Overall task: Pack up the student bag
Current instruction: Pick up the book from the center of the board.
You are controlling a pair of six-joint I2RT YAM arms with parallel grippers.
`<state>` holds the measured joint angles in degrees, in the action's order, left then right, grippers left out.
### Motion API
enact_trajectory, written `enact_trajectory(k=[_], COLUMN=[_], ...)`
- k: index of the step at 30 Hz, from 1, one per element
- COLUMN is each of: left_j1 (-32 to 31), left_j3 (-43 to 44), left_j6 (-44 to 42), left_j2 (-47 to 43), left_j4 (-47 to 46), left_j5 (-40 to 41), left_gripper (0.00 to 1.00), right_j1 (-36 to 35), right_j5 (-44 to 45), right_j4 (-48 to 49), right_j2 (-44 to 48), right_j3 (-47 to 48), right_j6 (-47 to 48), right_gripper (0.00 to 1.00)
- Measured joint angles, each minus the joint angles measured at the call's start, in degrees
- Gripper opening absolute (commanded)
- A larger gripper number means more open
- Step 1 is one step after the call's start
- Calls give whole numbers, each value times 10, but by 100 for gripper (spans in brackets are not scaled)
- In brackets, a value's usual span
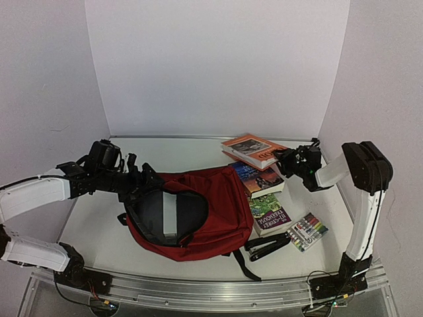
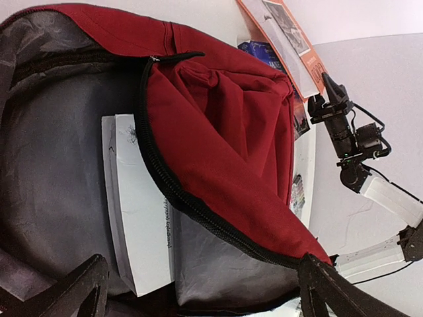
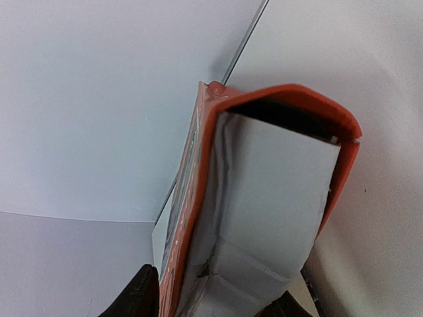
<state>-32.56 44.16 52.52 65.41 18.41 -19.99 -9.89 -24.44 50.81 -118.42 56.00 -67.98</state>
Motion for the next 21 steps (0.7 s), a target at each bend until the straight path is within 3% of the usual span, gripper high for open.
enact_trajectory(k=[12,21], left_j1=[0,0], left_j3=[0,-1], left_j6=[0,0], left_j2=[-87,-144], left_j4=[45,70], left_j5=[29,39], left_gripper=[100,100], right_j1=[0,0], right_j5=[-28,-37], right_j4=[-3,-152], right_j2=[161,334], right_j3=[-37,-90], right_j6=[-13,35], right_gripper=[38,37])
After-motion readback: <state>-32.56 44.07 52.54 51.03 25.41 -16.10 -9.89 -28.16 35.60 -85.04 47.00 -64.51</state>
